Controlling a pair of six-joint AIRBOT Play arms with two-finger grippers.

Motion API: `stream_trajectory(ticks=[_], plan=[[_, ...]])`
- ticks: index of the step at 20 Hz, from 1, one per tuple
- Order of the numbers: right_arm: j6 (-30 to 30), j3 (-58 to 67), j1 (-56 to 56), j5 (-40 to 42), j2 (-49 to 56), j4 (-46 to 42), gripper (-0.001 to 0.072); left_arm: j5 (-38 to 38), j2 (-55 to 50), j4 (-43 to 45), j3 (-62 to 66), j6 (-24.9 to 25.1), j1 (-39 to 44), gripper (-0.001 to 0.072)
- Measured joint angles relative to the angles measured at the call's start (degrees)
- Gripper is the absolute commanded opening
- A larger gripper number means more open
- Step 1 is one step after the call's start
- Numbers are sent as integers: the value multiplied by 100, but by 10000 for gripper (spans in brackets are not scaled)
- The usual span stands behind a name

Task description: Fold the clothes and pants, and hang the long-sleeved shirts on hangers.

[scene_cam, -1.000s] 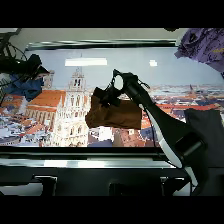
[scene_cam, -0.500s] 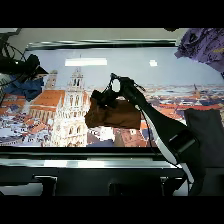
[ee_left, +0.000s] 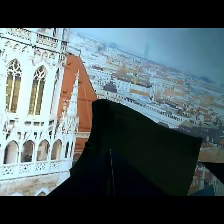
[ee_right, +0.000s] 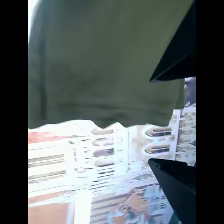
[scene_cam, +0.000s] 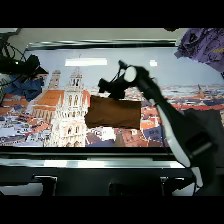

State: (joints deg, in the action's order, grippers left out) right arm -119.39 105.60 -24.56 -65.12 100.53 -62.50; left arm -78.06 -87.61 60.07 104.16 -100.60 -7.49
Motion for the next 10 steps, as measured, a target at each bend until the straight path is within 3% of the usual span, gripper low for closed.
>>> stream_trajectory(ticks=[2, 5, 10], plan=[[385, 11, 660, -387, -289, 2, 590, 0, 0, 0, 0, 13, 0, 17], [1141, -142, 1731, -1095, -527, 96, 590, 0, 0, 0, 0, 17, 0, 17], [2430, -1613, 2876, -1377, -625, 861, 589, 0, 0, 0, -2, 28, 0, 17]])
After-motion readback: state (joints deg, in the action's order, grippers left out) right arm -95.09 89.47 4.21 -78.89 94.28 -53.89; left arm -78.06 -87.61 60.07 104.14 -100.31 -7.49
